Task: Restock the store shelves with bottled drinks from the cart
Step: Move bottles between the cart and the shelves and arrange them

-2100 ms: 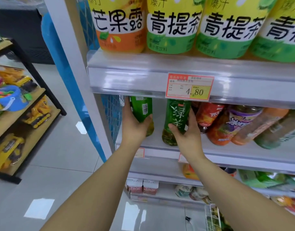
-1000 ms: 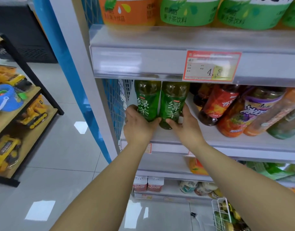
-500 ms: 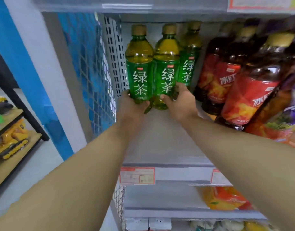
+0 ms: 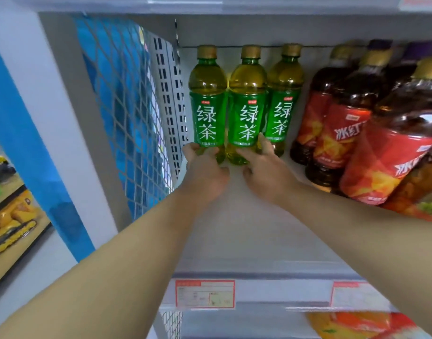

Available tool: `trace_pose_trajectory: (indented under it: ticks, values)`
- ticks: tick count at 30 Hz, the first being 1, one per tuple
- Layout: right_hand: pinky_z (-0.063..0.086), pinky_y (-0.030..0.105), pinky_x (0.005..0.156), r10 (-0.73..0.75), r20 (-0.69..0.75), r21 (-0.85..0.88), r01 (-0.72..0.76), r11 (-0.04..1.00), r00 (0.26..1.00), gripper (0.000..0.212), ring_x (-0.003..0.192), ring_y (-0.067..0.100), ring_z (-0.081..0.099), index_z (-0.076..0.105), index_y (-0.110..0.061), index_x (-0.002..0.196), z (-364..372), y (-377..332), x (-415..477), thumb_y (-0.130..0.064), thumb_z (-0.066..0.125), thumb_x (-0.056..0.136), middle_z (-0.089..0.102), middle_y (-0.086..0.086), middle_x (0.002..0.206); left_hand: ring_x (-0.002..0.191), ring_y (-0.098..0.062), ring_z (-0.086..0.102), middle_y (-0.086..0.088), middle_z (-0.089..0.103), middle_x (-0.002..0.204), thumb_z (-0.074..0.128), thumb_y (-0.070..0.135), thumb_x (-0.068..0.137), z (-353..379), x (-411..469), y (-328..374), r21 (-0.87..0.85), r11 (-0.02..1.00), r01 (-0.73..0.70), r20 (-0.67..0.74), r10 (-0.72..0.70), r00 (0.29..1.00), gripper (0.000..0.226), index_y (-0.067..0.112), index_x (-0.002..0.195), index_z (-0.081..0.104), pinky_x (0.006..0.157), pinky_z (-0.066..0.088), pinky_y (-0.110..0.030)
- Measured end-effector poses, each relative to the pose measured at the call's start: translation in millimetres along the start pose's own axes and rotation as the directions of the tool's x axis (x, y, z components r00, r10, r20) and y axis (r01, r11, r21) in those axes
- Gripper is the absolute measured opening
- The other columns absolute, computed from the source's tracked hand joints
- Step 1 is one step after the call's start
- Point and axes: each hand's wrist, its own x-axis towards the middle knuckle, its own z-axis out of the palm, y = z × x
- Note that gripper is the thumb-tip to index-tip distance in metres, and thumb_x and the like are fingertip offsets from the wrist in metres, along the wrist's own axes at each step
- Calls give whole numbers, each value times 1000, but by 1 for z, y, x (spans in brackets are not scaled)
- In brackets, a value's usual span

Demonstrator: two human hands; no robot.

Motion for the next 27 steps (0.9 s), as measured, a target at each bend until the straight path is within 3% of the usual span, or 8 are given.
trace_pose_trajectory:
  ticks: [3,6,8,12,16,19,23,27]
  values:
    - [25,27,110,-40,33,-7,40,999,999,55,145,23,7,32,-21,144,-4,6,2,-7,41,92,12,20,155,126,-23,38,-7,17,137,50,14,93,-3,-4,7,8,999,-37,19,37,999,45,15,137,40,86,30,-12]
    - [36,38,107,-72,-51,28,73,997,996,47,134,27,37,50,-24,133,-17,7,-35,-11,46,88,36,9,147,126,-19,38,-8,27,139,52,11,91,-5,-32,17,-47,989,-140,-23,139,990,48,17,137,42,86,23,-6]
    - [44,46,96,-117,-174,40,126,991,978,39,118,30,53,63,-22,118,-32,5,-83,-18,48,82,55,3,131,123,-15,42,-6,39,138,54,10,90,-3,-70,25,-70,960,-272,-72,267,961,47,19,135,46,88,23,-6]
    - [47,39,79,-154,-302,-10,159,987,941,20,90,26,61,70,-14,94,-64,18,-205,-12,56,79,69,3,96,95,-5,56,6,60,106,52,7,86,14,-166,41,-149,863,-482,-100,472,876,30,17,113,62,79,40,-14]
    - [42,20,78,106,-238,62,-93,994,965,16,85,13,58,70,-13,92,-73,59,-328,-12,57,82,64,-6,86,83,1,54,16,59,92,48,18,85,55,-257,38,-232,827,-512,88,542,835,23,23,100,65,77,38,-10]
    - [40,7,69,390,-146,77,-382,921,909,15,79,1,57,71,-19,91,-73,97,-410,-14,58,85,67,-8,85,85,0,56,21,58,92,45,27,84,98,-307,33,-273,863,-425,279,494,823,25,29,99,65,79,43,-20]
    - [51,30,79,676,-36,51,-674,737,736,17,80,12,63,71,-19,95,-70,139,-489,-9,62,85,70,-3,87,88,-4,60,17,63,99,51,22,90,157,-350,31,-299,888,-349,442,453,774,19,28,100,66,83,49,-31]
    - [49,36,91,765,65,19,-768,641,640,23,93,23,65,69,-14,105,-53,179,-530,-6,60,85,69,4,99,88,-4,59,15,63,97,53,18,90,219,-375,29,-312,914,-258,536,394,746,18,32,97,62,78,46,-24]
